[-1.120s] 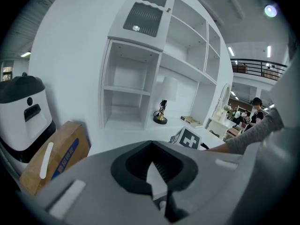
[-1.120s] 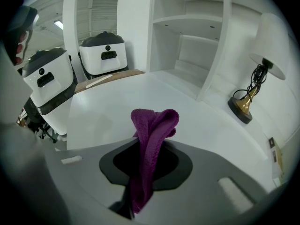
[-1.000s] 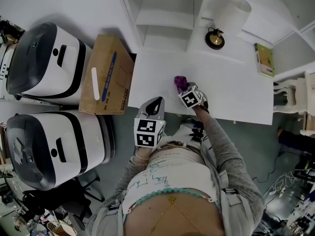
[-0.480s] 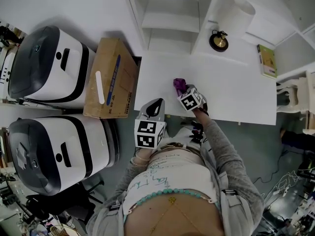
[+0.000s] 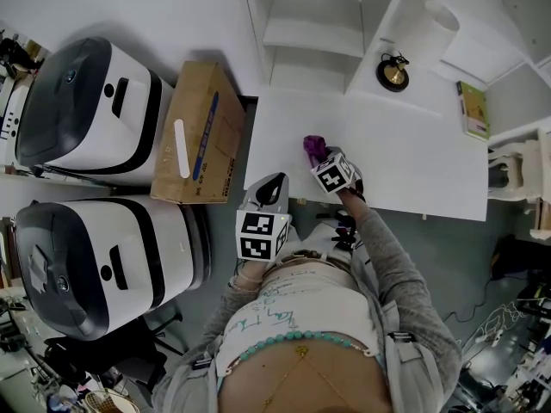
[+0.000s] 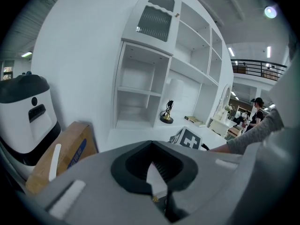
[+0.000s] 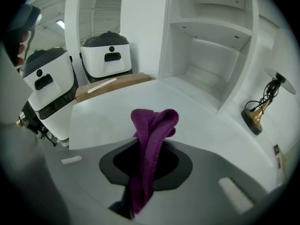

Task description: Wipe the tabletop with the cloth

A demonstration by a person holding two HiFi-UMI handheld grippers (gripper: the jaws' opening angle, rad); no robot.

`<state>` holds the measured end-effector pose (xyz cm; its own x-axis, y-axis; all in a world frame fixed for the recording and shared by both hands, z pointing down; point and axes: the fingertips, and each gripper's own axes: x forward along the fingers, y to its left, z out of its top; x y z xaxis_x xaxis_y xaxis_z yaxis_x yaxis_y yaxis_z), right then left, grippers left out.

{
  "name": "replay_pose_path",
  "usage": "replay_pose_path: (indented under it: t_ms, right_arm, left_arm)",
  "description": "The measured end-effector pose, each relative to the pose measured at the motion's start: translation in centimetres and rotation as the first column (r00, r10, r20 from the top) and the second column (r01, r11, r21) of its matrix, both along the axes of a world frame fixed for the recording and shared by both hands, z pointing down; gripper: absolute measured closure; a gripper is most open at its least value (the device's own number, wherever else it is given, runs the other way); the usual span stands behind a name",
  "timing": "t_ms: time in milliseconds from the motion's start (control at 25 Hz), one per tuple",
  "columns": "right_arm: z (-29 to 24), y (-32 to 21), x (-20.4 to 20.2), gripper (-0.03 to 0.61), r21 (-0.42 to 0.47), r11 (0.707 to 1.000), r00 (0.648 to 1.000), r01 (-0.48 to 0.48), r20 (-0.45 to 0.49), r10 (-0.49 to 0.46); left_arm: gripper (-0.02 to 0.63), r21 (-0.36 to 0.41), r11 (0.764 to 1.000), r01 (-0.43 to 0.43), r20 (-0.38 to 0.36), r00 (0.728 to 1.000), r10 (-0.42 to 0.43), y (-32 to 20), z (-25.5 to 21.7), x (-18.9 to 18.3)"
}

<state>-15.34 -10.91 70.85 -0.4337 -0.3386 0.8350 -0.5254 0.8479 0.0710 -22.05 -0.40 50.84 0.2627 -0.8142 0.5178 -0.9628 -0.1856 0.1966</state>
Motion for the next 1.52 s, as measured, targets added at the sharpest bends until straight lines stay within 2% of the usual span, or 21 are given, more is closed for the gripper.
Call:
replay_pose_path:
  t_ms: [1520]
  right_arm:
    - [-0.2,2.6,-9.6,0.503,0.01,0.994,0.994,0.109,0.012,-0.109]
  left_arm:
    - [0.609,-0.007,0.996,0.088,0.023,0.996,-0.087,3.9,0.5,-7.4]
